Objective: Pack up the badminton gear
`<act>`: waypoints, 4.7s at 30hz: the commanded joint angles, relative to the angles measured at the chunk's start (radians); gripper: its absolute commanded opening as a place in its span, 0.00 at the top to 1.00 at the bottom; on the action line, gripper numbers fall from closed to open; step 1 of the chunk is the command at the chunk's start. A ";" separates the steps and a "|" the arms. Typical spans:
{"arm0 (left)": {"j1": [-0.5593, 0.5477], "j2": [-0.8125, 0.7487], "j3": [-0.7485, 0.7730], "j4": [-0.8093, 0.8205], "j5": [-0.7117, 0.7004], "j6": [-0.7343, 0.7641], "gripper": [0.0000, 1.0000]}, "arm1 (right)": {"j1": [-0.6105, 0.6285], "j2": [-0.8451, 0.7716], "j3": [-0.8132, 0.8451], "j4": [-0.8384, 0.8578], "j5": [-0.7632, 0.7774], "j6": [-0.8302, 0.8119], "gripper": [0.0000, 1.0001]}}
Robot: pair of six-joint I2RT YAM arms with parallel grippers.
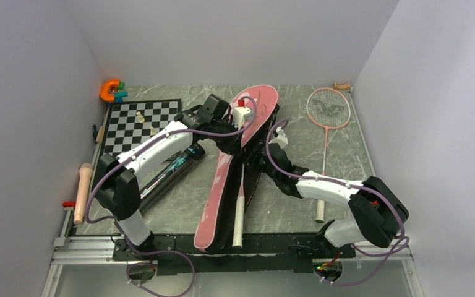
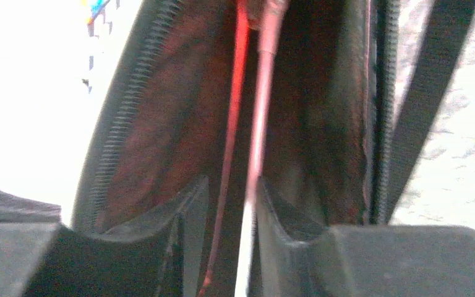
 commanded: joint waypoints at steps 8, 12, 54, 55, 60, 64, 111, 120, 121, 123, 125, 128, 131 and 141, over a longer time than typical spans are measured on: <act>0.043 -0.026 -0.019 0.056 0.046 -0.060 1.00 | -0.097 -0.177 0.101 -0.115 -0.250 -0.005 0.29; 0.068 -0.027 -0.017 0.060 0.056 -0.071 1.00 | -0.202 -0.269 0.206 -0.368 -0.214 -0.094 0.26; 0.111 -0.038 -0.035 0.065 0.040 -0.078 1.00 | -0.858 0.421 0.463 -0.736 -0.029 -0.418 0.65; 0.111 -0.039 -0.035 0.063 0.037 -0.077 1.00 | -0.848 0.420 0.459 -0.733 -0.032 -0.418 0.70; 0.111 -0.041 -0.038 0.062 0.023 -0.069 1.00 | -0.777 0.407 0.453 -0.727 -0.012 -0.408 0.88; 0.111 -0.043 -0.042 0.064 0.011 -0.065 1.00 | -0.711 0.393 0.455 -0.741 0.024 -0.398 1.00; 0.152 0.225 0.269 -0.011 -0.005 -0.061 1.00 | 0.380 -0.284 0.442 -1.669 0.011 0.078 1.00; 0.153 0.181 0.219 0.008 0.022 -0.079 1.00 | 0.418 -0.160 0.453 -1.496 0.002 0.022 1.00; 0.152 0.175 0.212 0.011 0.027 -0.082 1.00 | 0.417 -0.140 0.458 -1.489 0.008 0.013 1.00; 0.152 0.165 0.202 0.015 0.034 -0.086 1.00 | 0.418 -0.101 0.478 -1.473 0.018 -0.004 1.00; 0.152 0.158 0.192 0.019 0.040 -0.089 1.00 | 0.417 -0.072 0.493 -1.456 0.023 -0.019 1.00; 0.151 0.148 0.175 0.027 0.049 -0.091 1.00 | 0.416 -0.023 0.526 -1.424 0.030 -0.044 1.00; 0.151 0.143 0.154 0.032 0.065 -0.096 1.00 | 0.416 0.040 0.569 -1.395 0.044 -0.070 1.00; 0.149 0.092 0.115 0.035 0.098 -0.101 1.00 | 0.284 0.158 0.633 -1.233 0.143 -0.089 1.00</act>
